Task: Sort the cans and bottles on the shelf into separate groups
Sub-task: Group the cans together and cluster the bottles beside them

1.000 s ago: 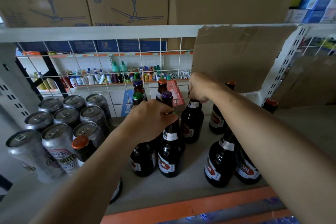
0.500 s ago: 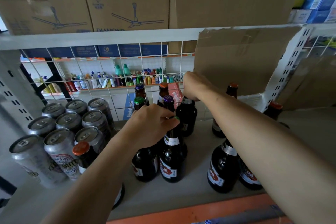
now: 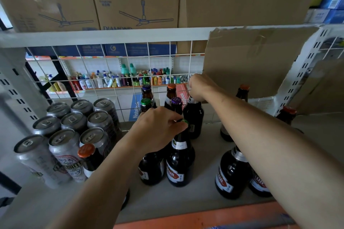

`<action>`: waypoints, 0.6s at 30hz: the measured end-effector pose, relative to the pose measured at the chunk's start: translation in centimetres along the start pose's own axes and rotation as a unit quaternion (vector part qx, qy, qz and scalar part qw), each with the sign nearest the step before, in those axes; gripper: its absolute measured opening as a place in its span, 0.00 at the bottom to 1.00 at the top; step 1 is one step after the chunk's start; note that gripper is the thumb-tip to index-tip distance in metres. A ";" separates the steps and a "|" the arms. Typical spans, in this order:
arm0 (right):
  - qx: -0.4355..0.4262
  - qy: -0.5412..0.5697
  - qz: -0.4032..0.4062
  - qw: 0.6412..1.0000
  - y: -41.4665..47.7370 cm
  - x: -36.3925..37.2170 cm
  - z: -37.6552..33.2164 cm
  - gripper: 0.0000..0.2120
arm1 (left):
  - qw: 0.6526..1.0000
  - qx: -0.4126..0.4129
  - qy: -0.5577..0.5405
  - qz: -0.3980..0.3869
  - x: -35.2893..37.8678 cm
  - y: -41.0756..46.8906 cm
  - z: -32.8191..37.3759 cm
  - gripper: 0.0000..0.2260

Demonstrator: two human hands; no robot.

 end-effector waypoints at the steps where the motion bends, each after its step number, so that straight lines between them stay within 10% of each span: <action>1: -0.001 0.002 -0.009 1.000 -0.1 0.0 -0.1 0.18 | 1.000 0.001 0.001 0.000 0.0 0.0 0.0 0.10; 4: -0.008 0.021 -0.033 0.999 -0.4 0.0 -0.3 0.06 | 1.000 0.005 0.004 -0.002 0.0 0.0 0.0 0.10; 18: -0.030 0.027 -0.010 0.999 -12.1 -2.9 2.7 0.13 | 0.998 0.035 0.043 -0.001 -0.4 -0.1 1.0 0.11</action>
Point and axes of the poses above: each hand's wrist, its own y-axis towards the middle knuckle, its own x-axis out of the palm, z = x × y, the point moved 4 cm from there along y, towards the middle knuckle, and after that the axes turned 1 degree about -y, right-handed, at the moved point
